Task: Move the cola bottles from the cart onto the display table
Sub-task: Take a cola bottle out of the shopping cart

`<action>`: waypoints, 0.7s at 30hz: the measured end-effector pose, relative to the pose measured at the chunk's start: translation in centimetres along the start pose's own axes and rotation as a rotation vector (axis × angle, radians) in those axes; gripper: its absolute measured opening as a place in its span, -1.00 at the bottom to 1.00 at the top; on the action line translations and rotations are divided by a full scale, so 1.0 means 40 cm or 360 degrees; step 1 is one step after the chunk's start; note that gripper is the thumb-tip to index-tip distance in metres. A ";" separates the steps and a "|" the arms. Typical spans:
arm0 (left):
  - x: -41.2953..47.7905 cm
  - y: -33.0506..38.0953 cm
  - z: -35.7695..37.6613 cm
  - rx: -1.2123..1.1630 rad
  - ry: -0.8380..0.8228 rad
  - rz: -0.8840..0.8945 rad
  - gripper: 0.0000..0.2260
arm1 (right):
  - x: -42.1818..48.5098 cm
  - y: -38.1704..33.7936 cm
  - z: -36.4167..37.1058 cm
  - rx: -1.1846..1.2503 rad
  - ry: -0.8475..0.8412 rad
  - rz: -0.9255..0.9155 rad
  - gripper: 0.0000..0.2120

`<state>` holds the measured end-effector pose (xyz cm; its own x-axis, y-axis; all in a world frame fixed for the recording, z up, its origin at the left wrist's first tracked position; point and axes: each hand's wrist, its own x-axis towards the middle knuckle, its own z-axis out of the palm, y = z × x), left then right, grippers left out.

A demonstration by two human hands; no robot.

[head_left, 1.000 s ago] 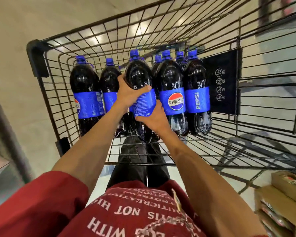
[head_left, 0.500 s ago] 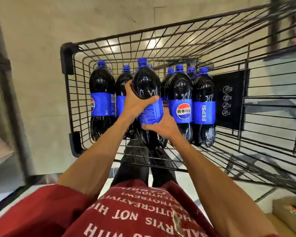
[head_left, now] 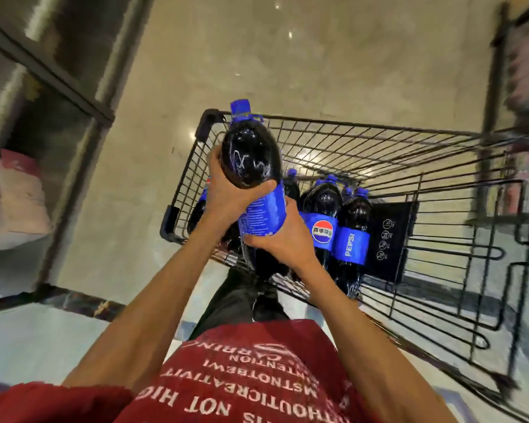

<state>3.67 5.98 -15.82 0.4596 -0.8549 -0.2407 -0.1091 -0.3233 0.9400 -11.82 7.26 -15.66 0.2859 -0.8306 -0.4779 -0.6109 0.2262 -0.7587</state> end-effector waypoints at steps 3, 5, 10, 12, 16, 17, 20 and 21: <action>-0.088 0.081 -0.064 -0.0074 0.0196 0.0202 0.01 | -0.056 -0.072 -0.002 -0.0041 -0.0041 -0.0228 -0.34; -0.154 0.127 -0.108 -0.0129 0.0309 0.0284 -0.01 | -0.093 -0.113 0.001 -0.0042 -0.0102 -0.0381 -0.37; -0.299 0.209 -0.222 -0.0248 0.0590 0.0425 -0.04 | -0.187 -0.203 0.009 -0.0072 -0.0261 -0.0626 -0.21; -0.344 0.233 -0.270 -0.0239 0.0705 0.0501 -0.06 | -0.213 -0.242 0.026 -0.0087 -0.0342 -0.0743 -0.23; -0.432 0.257 -0.362 -0.0210 0.0975 0.0644 -0.07 | -0.250 -0.321 0.086 -0.0180 -0.0463 -0.0977 -0.24; -0.450 0.255 -0.386 -0.0198 0.1040 0.0668 -0.09 | -0.260 -0.338 0.104 -0.0200 -0.0488 -0.1037 -0.23; -0.497 0.241 -0.459 -0.0169 0.1215 0.0686 -0.04 | -0.284 -0.381 0.171 -0.0217 -0.0566 -0.1183 -0.20; -0.514 0.234 -0.485 -0.0165 0.1269 0.0679 -0.02 | -0.293 -0.394 0.198 -0.0213 -0.0595 -0.1233 -0.19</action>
<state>10.31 28.41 2.61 0.8761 -0.3470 0.3348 -0.3474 0.0272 0.9373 0.30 17.46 -1.59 0.8663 -0.4991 0.0194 -0.2193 -0.4149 -0.8831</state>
